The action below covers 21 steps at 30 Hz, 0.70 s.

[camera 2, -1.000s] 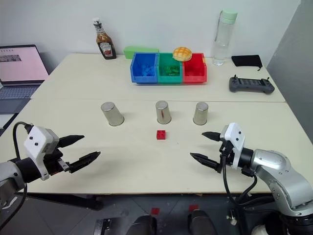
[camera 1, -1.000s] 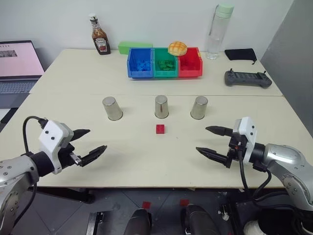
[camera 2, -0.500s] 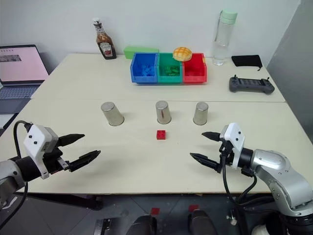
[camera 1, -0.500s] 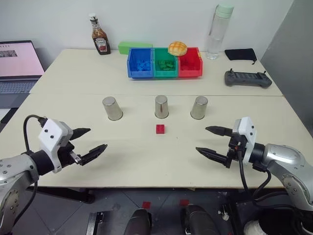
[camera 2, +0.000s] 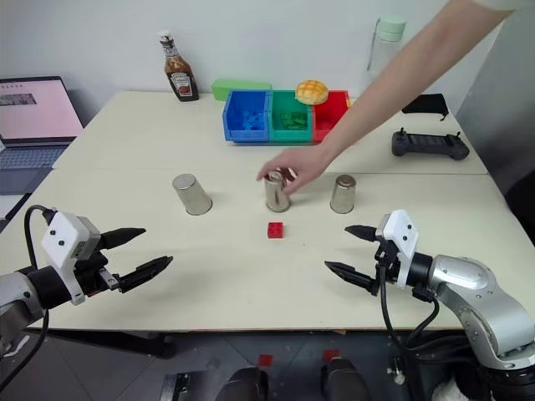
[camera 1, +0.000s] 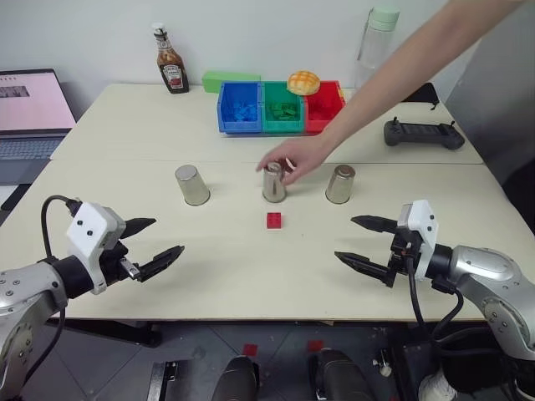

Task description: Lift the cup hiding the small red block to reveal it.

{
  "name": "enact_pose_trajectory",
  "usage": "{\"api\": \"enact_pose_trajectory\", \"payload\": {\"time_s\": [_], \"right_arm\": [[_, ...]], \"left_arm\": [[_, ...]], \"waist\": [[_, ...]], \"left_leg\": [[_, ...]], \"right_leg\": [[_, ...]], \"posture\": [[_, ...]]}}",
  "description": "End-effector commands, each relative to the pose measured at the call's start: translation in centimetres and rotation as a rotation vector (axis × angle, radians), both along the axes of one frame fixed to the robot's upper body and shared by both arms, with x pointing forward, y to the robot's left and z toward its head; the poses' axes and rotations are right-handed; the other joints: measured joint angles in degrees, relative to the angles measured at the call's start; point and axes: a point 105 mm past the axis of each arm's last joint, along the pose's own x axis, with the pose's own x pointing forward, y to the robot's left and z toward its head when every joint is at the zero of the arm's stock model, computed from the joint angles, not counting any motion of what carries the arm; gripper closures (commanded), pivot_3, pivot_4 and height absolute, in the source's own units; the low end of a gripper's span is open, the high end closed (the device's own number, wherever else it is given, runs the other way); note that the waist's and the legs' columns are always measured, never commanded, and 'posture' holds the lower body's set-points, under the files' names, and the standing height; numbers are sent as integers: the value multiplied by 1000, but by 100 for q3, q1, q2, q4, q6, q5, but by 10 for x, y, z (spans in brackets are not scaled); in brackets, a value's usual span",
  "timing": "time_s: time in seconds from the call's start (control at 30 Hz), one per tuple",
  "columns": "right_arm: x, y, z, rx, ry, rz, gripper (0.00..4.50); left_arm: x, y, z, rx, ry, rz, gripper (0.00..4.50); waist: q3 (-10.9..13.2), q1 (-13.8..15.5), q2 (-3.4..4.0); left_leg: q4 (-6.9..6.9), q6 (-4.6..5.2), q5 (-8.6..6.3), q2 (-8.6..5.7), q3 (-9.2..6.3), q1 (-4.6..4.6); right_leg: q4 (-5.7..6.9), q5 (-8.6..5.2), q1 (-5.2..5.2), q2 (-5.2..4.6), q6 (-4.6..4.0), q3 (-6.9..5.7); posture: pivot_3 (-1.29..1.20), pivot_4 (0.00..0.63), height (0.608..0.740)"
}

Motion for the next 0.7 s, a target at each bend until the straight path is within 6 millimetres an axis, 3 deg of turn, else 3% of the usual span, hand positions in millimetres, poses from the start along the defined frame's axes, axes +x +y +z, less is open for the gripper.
{"api": "enact_pose_trajectory", "payload": {"time_s": [0.03, 0.7], "right_arm": [[-4, 3, 8, 10, -35, 22, 20], [-4, 4, 8, 10, -37, 20, 20]], "left_arm": [[0, -6, 7, 10, -28, -26, 0], [1, -5, 8, 16, -27, -25, 0]], "waist": [[0, 0, 0], [0, 0, 0]], "left_leg": [[0, 0, 0, 0, 0, 0], [0, 0, 0, 0, 0, 0]], "right_leg": [[0, 0, 0, 0, 0, 0], [0, 0, 0, 0, 0, 0]], "posture": [[0, 150, 740], [0, 150, 740]]}}
